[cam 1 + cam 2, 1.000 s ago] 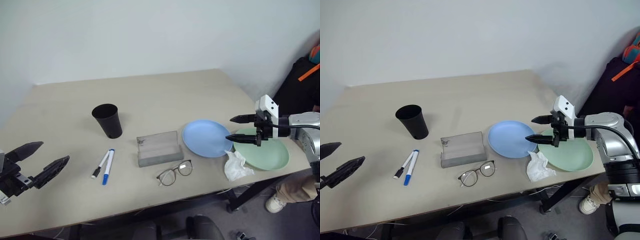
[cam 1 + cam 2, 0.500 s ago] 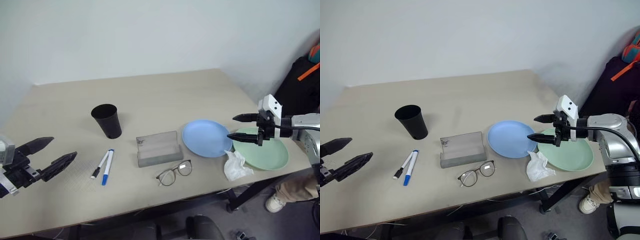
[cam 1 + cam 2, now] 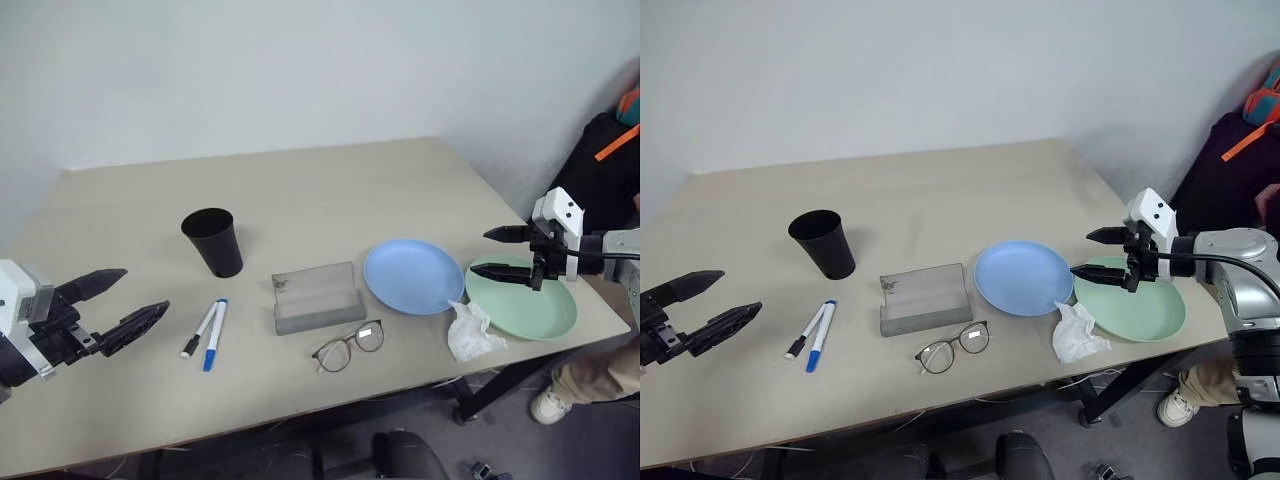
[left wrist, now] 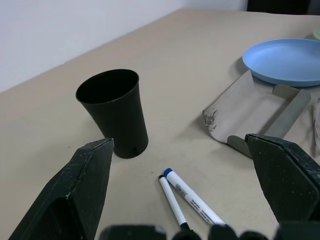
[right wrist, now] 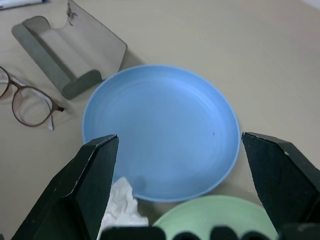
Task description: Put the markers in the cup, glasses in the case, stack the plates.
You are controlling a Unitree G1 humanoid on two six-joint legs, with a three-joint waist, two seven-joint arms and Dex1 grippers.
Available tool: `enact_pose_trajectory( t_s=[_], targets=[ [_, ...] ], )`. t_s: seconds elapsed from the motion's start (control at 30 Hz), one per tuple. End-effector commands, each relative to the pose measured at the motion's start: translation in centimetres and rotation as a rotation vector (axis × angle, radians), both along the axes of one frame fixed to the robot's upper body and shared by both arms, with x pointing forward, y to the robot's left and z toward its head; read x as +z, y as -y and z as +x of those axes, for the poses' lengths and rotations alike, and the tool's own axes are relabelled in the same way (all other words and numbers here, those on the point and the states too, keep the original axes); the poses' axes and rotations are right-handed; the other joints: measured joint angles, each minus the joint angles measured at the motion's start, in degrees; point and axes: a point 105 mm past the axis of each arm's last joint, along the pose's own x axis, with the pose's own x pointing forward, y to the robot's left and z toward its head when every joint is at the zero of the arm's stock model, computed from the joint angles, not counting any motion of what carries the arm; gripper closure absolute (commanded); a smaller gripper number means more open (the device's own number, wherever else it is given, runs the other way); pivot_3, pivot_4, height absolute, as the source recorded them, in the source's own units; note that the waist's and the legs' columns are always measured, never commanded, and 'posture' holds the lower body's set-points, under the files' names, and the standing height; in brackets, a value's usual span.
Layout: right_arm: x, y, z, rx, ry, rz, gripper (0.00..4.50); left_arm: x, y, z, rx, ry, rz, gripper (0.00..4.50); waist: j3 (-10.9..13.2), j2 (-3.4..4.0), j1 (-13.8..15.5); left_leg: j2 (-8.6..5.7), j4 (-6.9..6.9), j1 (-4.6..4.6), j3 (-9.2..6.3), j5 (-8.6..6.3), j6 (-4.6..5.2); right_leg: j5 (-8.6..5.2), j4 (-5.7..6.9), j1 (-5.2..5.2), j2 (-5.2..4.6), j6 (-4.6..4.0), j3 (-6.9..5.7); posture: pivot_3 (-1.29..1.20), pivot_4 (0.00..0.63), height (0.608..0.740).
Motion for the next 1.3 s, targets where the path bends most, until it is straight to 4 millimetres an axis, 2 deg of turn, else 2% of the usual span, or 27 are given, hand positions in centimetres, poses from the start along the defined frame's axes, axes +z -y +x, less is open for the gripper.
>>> enact_pose_trajectory(
  t_s=[0.03,0.13,0.23,0.37,0.47,0.6,0.8,1.07,1.17,1.3],
  targets=[
    [0.2,2.4,0.0,-0.085,0.019,-0.065,0.22,0.2,0.7,0.3,-0.034,0.032,0.017,0.03,-0.01,-0.02,0.01,0.0,0.0,0.01,0.01,0.0,0.0,0.0,0.0,0.01,0.0,0.0,0.01,0.0,0.0,0.738],
    [-1.9,5.4,-0.2,-0.22,-0.046,-0.11,0.22,-0.2,1.2,0.7,-0.059,0.031,-0.001,0.03,-0.03,-0.06,0.18,-0.03,0.01,0.0,0.01,0.0,0.0,0.0,-0.02,0.02,-0.02,0.0,0.0,0.0,0.0,0.738],
    [-2.8,6.9,-0.5,-0.296,-0.075,-0.119,0.22,-0.2,1.8,0.8,-0.09,0.033,-0.018,0.03,-0.02,-0.05,0.11,-0.03,0.01,0.0,0.03,0.0,0.0,0.0,-0.02,0.02,-0.03,0.0,0.02,0.0,0.0,0.738],
    [-4.8,9.9,-0.6,-0.475,-0.118,-0.171,0.22,-0.4,2.2,1.7,-0.112,0.065,-0.003,0.03,-0.02,-0.02,-0.03,-0.05,0.02,0.03,0.17,0.0,0.01,0.0,-0.01,0.0,0.01,0.0,0.05,0.0,0.0,0.738],
    [-6.1,11.6,-0.8,-0.599,-0.172,-0.154,0.22,-0.2,3.6,1.9,-0.18,0.101,-0.026,0.03,-0.02,-0.03,-0.01,-0.04,0.02,0.15,0.31,0.0,0.01,0.0,-0.02,0.05,0.01,0.0,0.05,0.0,0.0,0.738],
    [-6.6,12.9,-0.6,-0.694,-0.17,-0.141,0.22,-0.1,4.7,1.9,-0.231,0.118,-0.049,0.03,-0.02,-0.03,-0.07,-0.05,0.03,0.19,0.35,0.01,0.01,0.0,-0.01,0.07,0.01,0.0,0.11,0.0,0.0,0.738],
    [-7.2,14.7,-0.4,-0.83,-0.17,-0.12,0.22,-0.3,4.9,2.3,-0.239,0.124,-0.039,0.03,-0.02,-0.03,-0.12,-0.07,0.01,0.28,0.35,0.01,0.02,0.0,-0.01,0.15,0.04,0.0,0.14,0.0,0.0,0.738],
    [-8.0,15.4,-0.1,-0.966,-0.245,0.017,0.22,-0.4,5.1,2.5,-0.245,0.118,-0.033,0.03,-0.03,-0.04,-0.16,-0.08,0.01,0.35,0.35,0.03,0.05,0.0,-0.01,0.2,0.06,0.0,0.23,0.0,0.0,0.738],
    [-8.3,15.6,0.0,-1.026,-0.275,0.081,0.79,-0.4,5.1,2.5,-0.245,0.118,-0.03,0.0,-0.03,-0.06,-0.17,-0.08,0.01,0.38,0.35,0.03,0.06,0.0,-0.01,0.22,0.06,0.0,0.25,0.0,0.0,0.738],
    [-8.7,15.8,0.0,-1.098,-0.32,0.161,2.12,-0.4,5.2,2.6,-0.243,0.117,-0.025,0.0,-0.03,-0.05,-0.18,-0.08,0.01,0.42,0.35,0.03,0.06,0.0,0.0,0.25,0.07,0.0,0.28,0.0,0.0,0.738]
  ],
)
